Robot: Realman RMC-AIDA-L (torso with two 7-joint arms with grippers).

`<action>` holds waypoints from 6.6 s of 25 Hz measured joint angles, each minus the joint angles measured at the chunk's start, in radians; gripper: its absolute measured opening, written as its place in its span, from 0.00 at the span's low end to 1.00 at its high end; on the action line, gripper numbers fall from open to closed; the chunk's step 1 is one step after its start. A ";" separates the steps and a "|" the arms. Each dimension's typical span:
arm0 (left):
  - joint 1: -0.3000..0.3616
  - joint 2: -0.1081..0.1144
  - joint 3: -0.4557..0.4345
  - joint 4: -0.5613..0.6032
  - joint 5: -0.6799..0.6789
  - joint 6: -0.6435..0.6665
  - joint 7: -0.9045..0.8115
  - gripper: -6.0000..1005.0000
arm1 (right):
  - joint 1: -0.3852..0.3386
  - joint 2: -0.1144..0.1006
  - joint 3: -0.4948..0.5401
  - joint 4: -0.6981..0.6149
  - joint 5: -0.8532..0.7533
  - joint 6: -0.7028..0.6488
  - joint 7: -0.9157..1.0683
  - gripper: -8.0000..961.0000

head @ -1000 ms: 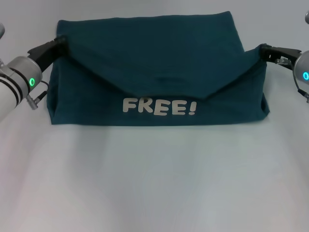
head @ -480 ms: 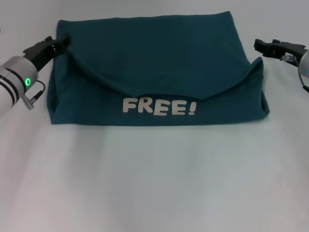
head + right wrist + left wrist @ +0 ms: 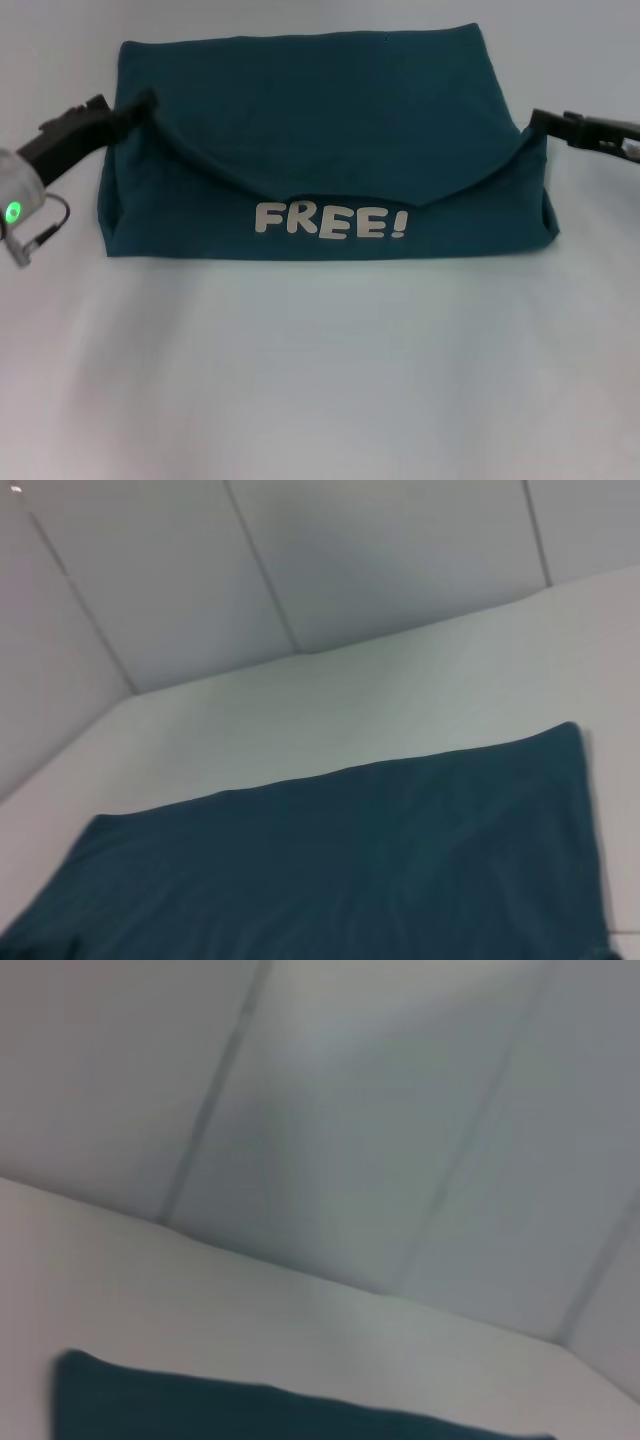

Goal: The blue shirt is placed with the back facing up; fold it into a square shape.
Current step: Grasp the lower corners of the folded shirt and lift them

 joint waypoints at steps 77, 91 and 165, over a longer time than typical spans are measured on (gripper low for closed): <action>0.066 -0.026 0.135 0.052 0.492 -0.166 -0.016 0.81 | -0.118 -0.043 -0.021 -0.062 0.007 -0.229 0.241 0.59; 0.063 -0.027 0.143 0.060 0.492 -0.179 -0.024 0.60 | -0.120 -0.043 -0.017 -0.062 0.008 -0.229 0.242 0.59; 0.170 -0.033 0.137 0.299 0.573 0.190 -0.287 0.06 | -0.087 0.012 -0.070 -0.187 -0.367 -0.235 0.367 0.03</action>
